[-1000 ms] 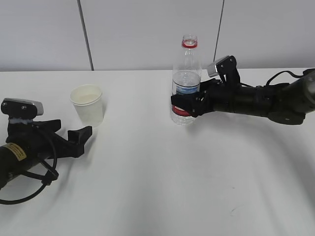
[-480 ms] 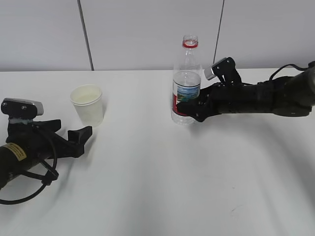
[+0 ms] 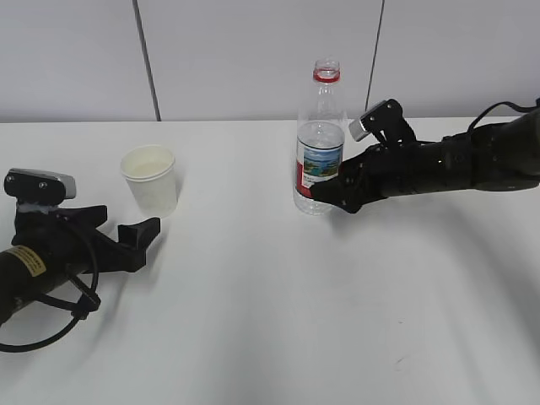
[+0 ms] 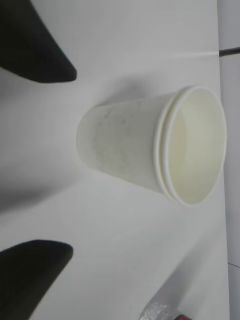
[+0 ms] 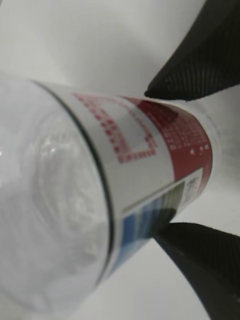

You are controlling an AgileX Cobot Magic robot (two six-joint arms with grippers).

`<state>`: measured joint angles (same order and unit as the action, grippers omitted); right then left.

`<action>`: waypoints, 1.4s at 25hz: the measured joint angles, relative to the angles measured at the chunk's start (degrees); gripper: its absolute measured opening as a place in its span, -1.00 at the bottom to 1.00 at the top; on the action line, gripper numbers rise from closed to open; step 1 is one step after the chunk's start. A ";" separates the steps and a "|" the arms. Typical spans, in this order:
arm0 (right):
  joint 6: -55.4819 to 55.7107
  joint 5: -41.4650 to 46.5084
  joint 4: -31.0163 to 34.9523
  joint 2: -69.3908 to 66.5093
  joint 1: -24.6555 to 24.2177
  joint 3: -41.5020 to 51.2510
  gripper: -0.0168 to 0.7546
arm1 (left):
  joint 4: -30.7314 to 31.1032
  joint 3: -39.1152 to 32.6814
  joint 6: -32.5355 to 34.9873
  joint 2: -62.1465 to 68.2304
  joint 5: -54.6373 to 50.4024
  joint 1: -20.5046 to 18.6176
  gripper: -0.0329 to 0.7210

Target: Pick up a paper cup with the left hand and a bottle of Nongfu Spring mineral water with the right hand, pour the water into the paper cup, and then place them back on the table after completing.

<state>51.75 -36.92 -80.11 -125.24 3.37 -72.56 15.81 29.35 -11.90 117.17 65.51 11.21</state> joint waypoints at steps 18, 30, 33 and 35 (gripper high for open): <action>10.53 -2.40 -10.24 1.33 -4.01 0.00 0.48 | 0.94 0.00 0.00 0.00 0.00 0.00 0.64; 15.84 -1.36 -17.29 4.47 -4.75 0.00 0.48 | 1.45 0.00 -0.23 -0.44 0.00 0.00 0.64; 18.54 -0.87 -20.50 5.69 -4.90 0.00 0.48 | 1.78 -0.17 -0.83 -1.45 0.00 0.00 0.64; 20.38 -0.64 -22.51 6.80 -5.10 0.00 0.48 | 1.91 -0.53 -1.01 -2.40 0.00 0.00 0.64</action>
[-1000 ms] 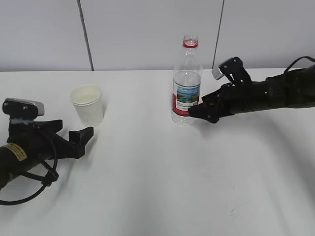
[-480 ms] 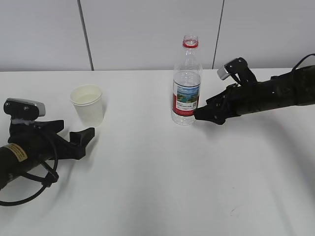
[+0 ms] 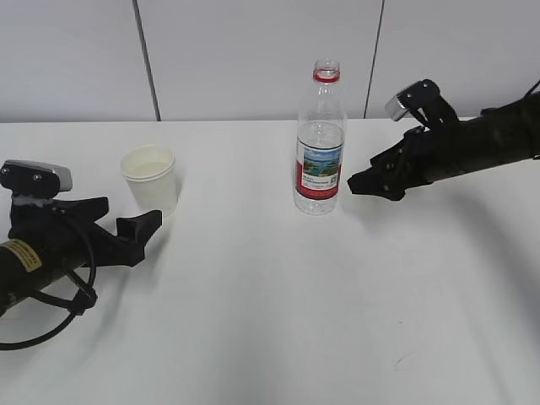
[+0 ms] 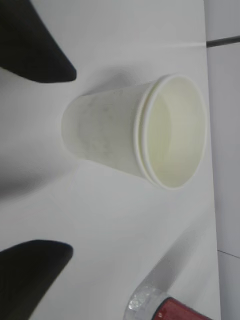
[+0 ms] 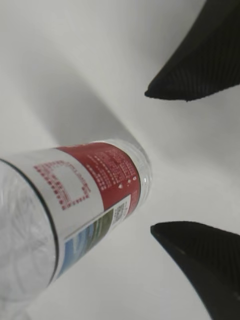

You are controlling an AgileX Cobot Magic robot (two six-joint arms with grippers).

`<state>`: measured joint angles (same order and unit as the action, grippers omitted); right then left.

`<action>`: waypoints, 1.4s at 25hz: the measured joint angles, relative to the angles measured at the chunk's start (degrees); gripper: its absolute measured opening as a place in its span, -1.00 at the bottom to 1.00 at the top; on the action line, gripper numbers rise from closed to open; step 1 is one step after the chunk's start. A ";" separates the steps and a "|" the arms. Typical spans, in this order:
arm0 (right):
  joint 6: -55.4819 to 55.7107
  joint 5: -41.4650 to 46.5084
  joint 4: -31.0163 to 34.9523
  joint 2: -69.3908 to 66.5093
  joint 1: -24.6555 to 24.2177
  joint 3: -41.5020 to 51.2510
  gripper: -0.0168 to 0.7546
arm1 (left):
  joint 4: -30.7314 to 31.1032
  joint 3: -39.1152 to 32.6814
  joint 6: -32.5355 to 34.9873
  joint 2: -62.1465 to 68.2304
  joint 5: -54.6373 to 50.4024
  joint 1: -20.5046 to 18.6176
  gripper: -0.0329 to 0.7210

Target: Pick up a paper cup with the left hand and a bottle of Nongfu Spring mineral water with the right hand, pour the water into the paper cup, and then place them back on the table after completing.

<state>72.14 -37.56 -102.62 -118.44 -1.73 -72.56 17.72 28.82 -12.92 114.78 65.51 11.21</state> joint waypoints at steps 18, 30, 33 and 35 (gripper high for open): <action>13.17 2.84 -3.68 9.18 -0.59 0.00 0.48 | 0.91 -0.75 -5.26 -15.70 -16.38 0.00 0.62; 14.74 13.97 -3.68 13.91 -0.69 0.00 0.48 | -4.12 1.77 -9.44 -26.77 -35.43 0.00 0.58; 14.74 16.55 -3.68 14.68 -0.69 0.00 0.48 | -4.36 4.27 -10.36 -28.83 -43.08 0.00 0.58; 15.09 17.78 -3.68 14.84 -0.69 0.00 0.48 | -4.57 6.30 -10.61 -29.81 -49.08 0.00 0.58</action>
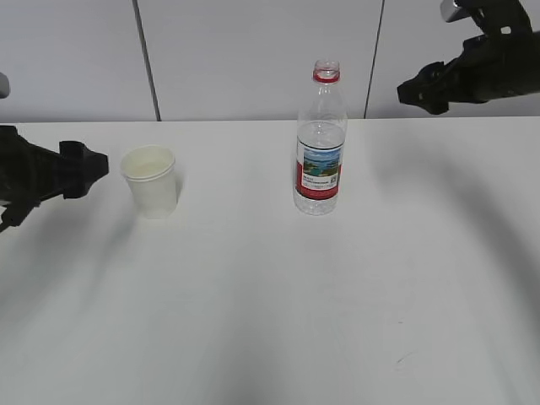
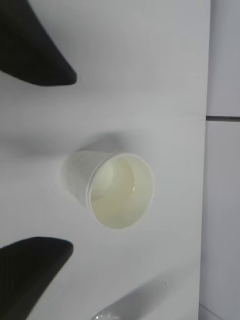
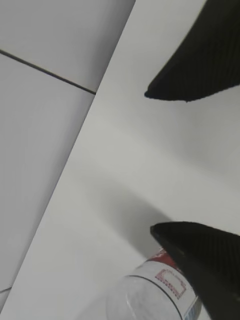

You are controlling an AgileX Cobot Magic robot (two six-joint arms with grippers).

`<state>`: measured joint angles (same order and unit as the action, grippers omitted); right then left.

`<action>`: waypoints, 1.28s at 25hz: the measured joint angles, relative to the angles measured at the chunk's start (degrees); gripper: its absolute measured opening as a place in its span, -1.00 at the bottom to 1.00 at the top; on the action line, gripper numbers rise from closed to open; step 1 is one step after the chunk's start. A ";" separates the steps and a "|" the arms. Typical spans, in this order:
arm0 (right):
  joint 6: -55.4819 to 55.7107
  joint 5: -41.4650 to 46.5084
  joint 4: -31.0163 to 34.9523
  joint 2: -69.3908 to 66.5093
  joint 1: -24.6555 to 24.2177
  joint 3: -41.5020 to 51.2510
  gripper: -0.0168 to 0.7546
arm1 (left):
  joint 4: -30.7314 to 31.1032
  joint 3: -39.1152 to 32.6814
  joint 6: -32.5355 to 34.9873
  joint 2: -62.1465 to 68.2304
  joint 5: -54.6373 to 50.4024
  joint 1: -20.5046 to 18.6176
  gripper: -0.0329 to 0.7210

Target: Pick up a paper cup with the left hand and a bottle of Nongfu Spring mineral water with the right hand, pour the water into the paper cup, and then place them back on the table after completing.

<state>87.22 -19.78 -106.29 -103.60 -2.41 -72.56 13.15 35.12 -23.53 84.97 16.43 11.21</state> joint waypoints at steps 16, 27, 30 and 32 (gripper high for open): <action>1.19 2.93 0.11 0.15 0.00 0.00 0.48 | -6.20 29.85 0.18 -0.57 -55.55 0.00 0.42; 4.58 7.00 0.23 0.15 0.00 0.00 0.48 | -9.63 44.81 9.61 1.97 -83.61 0.00 0.31; 6.25 7.21 0.33 0.15 0.00 0.00 0.48 | -9.76 46.46 11.22 4.21 -86.49 0.00 0.30; 6.91 7.21 0.33 0.15 0.00 0.10 0.48 | -9.80 46.64 11.64 4.85 -86.82 0.00 0.30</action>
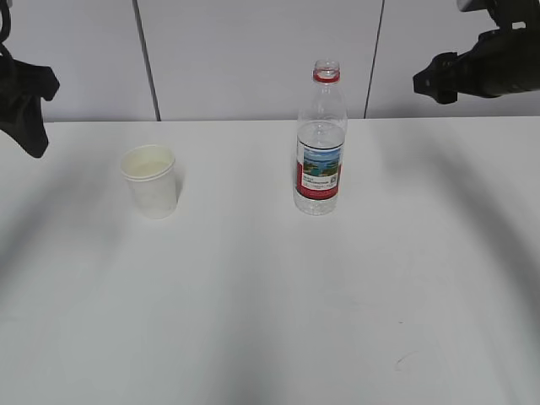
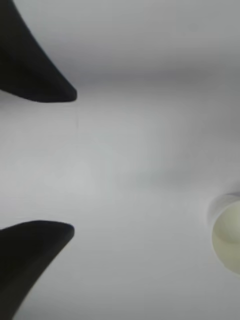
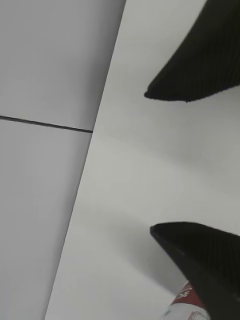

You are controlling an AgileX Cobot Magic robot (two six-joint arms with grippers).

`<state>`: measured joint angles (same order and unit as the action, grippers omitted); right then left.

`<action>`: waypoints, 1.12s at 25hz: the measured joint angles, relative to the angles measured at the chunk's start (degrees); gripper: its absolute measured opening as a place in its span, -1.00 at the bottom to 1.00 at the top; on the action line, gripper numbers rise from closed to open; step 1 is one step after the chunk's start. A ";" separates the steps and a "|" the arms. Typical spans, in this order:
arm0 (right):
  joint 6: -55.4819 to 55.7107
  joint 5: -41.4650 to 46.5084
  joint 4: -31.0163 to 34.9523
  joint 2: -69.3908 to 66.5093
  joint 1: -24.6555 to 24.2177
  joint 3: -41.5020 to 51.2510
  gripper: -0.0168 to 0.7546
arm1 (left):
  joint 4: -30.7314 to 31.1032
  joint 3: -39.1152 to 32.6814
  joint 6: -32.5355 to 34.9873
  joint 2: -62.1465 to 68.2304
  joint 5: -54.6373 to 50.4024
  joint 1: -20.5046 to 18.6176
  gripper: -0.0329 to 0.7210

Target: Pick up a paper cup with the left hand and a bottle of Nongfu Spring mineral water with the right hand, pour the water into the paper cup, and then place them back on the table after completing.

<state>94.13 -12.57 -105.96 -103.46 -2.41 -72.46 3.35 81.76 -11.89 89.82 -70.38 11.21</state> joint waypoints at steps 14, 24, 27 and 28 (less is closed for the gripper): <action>2.86 0.13 0.00 0.13 0.00 0.00 0.48 | -2.53 -11.88 0.05 -12.58 -0.31 0.00 0.25; 3.32 0.13 0.00 0.13 0.00 0.00 0.48 | -2.29 -26.44 0.05 -36.84 -0.80 0.00 0.25; 3.41 0.13 0.00 0.13 0.00 0.00 0.48 | -2.11 -30.67 0.05 -44.32 -0.47 0.00 0.25; 3.41 0.13 0.00 0.13 0.00 0.00 0.48 | -1.88 -32.05 0.05 -47.09 0.20 0.00 0.25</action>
<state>97.54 -12.44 -105.96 -103.33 -2.41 -72.46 1.47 49.70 -11.84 42.74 -70.18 11.21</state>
